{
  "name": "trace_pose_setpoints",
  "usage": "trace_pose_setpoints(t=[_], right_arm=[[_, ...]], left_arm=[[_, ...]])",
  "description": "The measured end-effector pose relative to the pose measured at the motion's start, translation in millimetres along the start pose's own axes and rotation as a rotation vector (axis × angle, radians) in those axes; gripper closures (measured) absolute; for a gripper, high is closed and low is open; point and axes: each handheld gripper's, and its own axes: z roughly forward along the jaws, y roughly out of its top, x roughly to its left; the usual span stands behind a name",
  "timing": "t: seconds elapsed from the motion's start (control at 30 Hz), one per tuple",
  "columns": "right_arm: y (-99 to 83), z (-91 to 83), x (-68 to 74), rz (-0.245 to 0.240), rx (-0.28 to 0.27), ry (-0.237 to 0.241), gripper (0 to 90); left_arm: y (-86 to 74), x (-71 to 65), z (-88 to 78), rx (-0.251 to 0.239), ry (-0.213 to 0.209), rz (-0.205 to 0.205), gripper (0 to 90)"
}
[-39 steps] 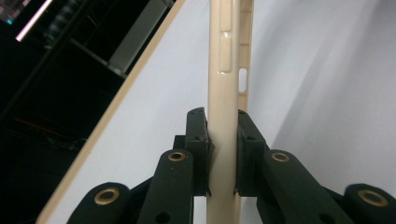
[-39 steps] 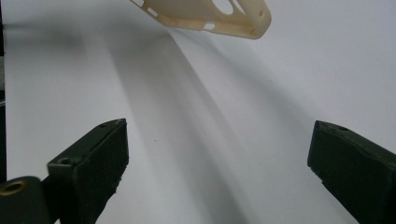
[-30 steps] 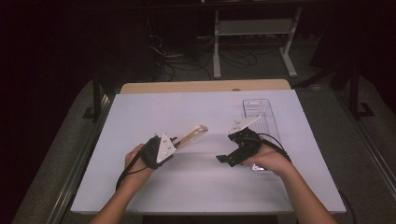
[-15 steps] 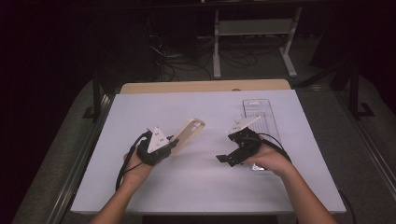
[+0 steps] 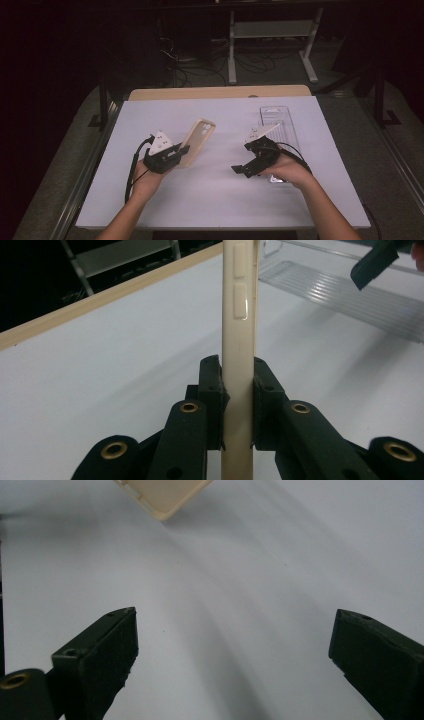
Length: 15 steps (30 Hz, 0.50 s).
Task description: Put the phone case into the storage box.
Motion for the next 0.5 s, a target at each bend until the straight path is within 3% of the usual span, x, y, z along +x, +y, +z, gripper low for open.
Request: trace_pose_setpoints(t=[0.07, 0.23, 0.5], right_arm=[[0.3, -0.7, -0.1, 0.018, 0.001, 0.004, 5.1], [2.2, -1.7, -2.5, 0.061, -0.01, 0.014, 3.3], [15.4, 2.8, -0.2, 0.074, -0.008, 0.025, 1.3]], left_arm=[[0.3, 0.1, 0.3, -0.013, 0.005, -0.022, 78.9], [2.1, 0.7, -1.0, -0.009, 0.013, -0.033, 78.9], [3.4, 0.8, -1.9, -0.023, 0.031, -0.065, 78.9]])
